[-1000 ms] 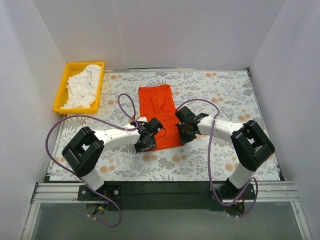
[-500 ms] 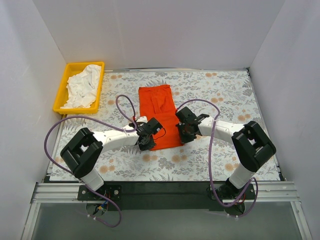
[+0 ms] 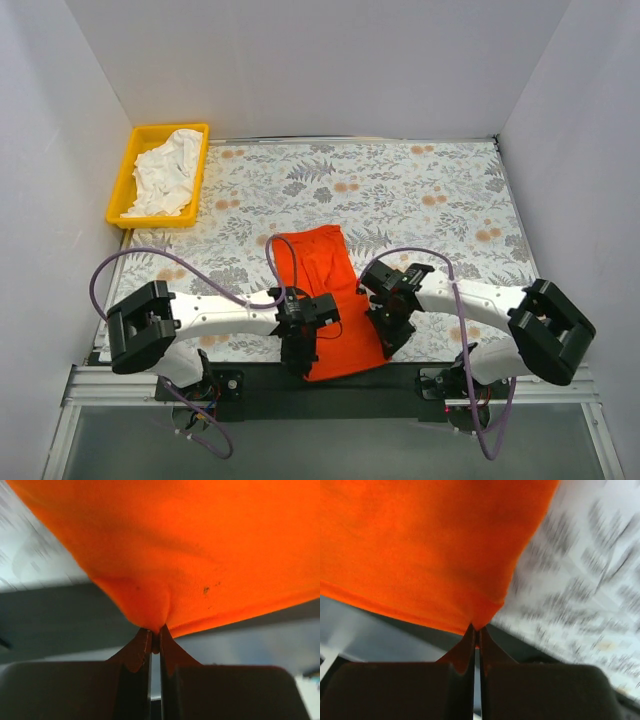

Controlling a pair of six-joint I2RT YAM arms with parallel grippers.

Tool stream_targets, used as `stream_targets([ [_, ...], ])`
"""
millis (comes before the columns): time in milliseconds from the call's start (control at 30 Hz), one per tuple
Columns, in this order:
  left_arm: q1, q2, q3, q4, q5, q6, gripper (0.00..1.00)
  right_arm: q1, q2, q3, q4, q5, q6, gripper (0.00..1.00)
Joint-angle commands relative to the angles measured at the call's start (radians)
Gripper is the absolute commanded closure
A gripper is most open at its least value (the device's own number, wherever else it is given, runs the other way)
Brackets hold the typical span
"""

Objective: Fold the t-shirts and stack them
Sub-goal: Fold the tshirt

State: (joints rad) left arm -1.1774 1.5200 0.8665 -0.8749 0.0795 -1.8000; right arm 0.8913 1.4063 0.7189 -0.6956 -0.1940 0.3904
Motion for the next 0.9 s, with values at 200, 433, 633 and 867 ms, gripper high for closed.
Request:
stream_targets([
  [200,-0.04,-0.277,-0.03,-0.171,0.157,-0.196,1.0,0.008,-0.112,0.109,-0.438,0.02,-0.045,0.99],
  [433,0.225,-0.295,0.087,-0.239,0.031,-0.012,1.0,-0.087,0.014,0.42,-0.478,0.107,-0.149,0.99],
  [633,0.43,-0.241,0.198,-0.214,-0.061,0.157,1.0,-0.158,0.172,0.729,-0.493,0.123,-0.229,0.99],
  [867,0.551,-0.178,0.265,-0.109,-0.138,0.249,1.0,-0.207,0.338,0.982,-0.49,0.128,-0.292,0.99],
])
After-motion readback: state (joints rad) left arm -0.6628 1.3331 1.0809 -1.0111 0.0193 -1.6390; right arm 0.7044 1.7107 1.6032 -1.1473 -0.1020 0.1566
